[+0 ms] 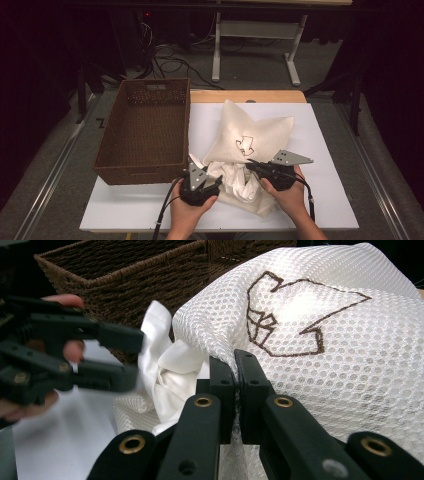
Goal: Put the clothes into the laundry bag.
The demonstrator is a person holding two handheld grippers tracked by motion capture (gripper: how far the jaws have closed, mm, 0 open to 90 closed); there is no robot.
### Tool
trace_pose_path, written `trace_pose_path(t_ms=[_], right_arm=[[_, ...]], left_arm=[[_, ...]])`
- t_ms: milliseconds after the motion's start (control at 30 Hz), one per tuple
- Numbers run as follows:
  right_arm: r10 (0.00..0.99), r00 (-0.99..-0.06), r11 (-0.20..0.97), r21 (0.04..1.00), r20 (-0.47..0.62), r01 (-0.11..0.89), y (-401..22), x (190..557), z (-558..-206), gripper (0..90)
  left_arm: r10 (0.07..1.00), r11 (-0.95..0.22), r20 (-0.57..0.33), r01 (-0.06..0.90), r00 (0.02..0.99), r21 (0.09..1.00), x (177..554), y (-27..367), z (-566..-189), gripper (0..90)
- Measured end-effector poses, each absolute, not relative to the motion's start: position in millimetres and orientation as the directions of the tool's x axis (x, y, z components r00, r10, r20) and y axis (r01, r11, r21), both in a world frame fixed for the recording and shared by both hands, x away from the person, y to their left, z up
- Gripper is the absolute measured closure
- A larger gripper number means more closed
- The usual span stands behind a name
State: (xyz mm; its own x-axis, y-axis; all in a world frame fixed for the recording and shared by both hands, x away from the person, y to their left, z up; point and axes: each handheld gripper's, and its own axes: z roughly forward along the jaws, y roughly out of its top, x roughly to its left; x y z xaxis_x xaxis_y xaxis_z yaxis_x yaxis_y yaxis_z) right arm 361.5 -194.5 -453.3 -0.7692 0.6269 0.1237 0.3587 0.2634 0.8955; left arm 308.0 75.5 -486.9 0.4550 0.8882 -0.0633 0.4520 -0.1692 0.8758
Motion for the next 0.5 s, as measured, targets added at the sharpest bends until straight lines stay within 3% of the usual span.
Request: trace_pose_path(t_ms=[100, 200, 333, 500], right_arm=[[0.627, -0.769, 0.263, 0.895, 0.125, 0.359, -193.7, 362.0, -453.8, 88.4], [0.625, -0.770, 0.265, 0.895, 0.125, 0.360, -193.2, 362.2, -454.4, 88.4], [0.625, -0.770, 0.265, 0.894, 0.126, 0.361, -193.8, 361.5, -454.5, 88.4], [0.623, -0.772, 0.268, 0.893, 0.125, 0.361, -193.7, 362.0, -455.0, 88.4]], left_arm=[[0.926, -0.162, -0.039, 0.489, 0.375, 0.857, 305.8, 86.6, -488.5, 41.0], [0.911, -0.171, -0.078, 0.544, 0.404, 0.822, 310.2, 83.6, -495.1, 40.2], [0.888, -0.166, -0.113, 0.540, 0.446, 0.825, 311.7, 72.0, -494.7, 40.1], [0.900, -0.115, -0.151, 0.555, 0.409, 0.824, 321.1, 66.3, -489.1, 42.6]])
